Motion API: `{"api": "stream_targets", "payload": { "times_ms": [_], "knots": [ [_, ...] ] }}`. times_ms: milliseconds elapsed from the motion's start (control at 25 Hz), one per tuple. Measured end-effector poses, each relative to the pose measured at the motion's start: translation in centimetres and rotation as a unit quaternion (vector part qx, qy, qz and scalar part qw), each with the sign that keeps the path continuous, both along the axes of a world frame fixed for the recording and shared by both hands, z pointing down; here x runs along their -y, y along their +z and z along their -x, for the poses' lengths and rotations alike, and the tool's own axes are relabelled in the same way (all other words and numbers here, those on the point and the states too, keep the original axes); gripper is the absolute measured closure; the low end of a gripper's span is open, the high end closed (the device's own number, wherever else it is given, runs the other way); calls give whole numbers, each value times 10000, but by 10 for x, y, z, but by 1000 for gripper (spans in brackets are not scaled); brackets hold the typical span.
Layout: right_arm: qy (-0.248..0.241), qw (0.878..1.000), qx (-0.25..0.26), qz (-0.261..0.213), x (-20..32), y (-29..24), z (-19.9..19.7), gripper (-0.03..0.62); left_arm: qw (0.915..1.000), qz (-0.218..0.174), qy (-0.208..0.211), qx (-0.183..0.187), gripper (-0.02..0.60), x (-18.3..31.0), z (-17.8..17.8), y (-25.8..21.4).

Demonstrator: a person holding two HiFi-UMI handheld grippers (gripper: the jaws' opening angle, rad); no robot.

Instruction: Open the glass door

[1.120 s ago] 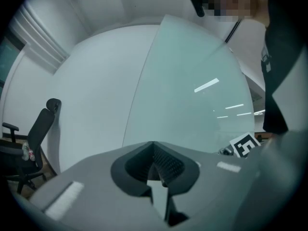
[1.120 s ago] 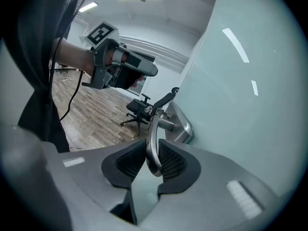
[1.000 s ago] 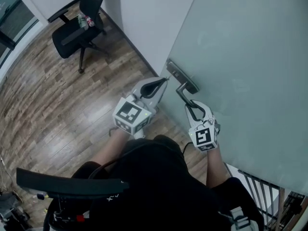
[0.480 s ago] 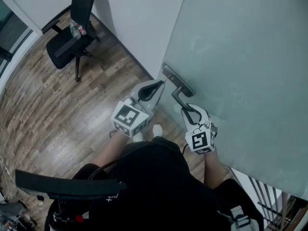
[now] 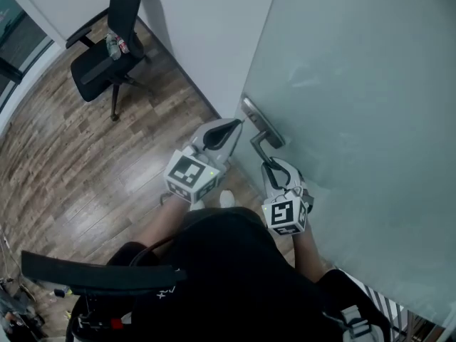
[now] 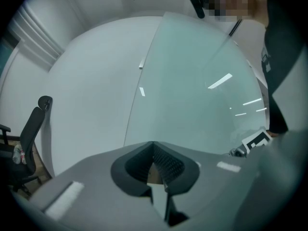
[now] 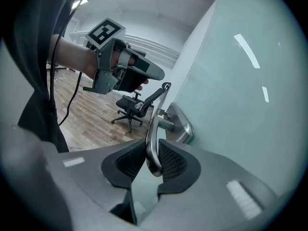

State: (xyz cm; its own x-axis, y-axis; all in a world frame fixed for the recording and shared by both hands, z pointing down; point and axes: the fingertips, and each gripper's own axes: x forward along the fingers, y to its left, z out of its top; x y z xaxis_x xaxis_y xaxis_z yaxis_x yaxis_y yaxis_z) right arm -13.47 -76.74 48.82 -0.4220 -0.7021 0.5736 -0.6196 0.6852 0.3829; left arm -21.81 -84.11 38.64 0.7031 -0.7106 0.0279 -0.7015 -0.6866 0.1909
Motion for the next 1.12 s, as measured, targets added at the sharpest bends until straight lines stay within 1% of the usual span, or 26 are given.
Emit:
{"api": "stream_targets", "payload": {
  "times_ms": [200,280,320,360,440,480,520,560,680,760,960,1120],
  "knots": [
    [-55,9999,105,-2,-6,-7,6,509,9999,-11,-146,47,581,4,-3,-4],
    [-174,9995,267,60,-10,-11,11,508,9998,-14,-204,66,581,4,-2,-3],
    [-250,9992,315,81,-13,-14,12,497,9997,-14,-237,77,581,4,-2,-3],
    [-310,9990,319,37,-15,-20,12,496,9996,-12,-272,83,581,3,-1,-3],
    [-372,9985,358,-172,-18,-39,12,528,9994,-12,-351,79,581,3,0,-4],
    [-393,9977,474,-268,-20,-50,14,545,9992,-14,-396,75,581,3,2,-4],
    [-418,9966,627,-343,-21,-61,16,581,9990,-18,-444,73,582,2,4,-5],
    [-450,9952,770,-404,-21,-72,19,591,9988,-25,-491,74,581,2,7,-5],
    [-543,9901,1183,-523,-17,-99,28,591,9980,-41,-630,85,583,-1,13,-8],
    [-598,9871,1389,-526,-12,-108,34,591,9973,-45,-733,71,581,-3,18,-10],
    [-859,9814,1634,-529,-4,-115,47,592,9951,-37,-984,73,581,-8,25,-14],
    [-1047,9768,1783,-564,-4,-123,50,592,9930,-4,-1170,134,581,-16,30,-15]
  ]
}}
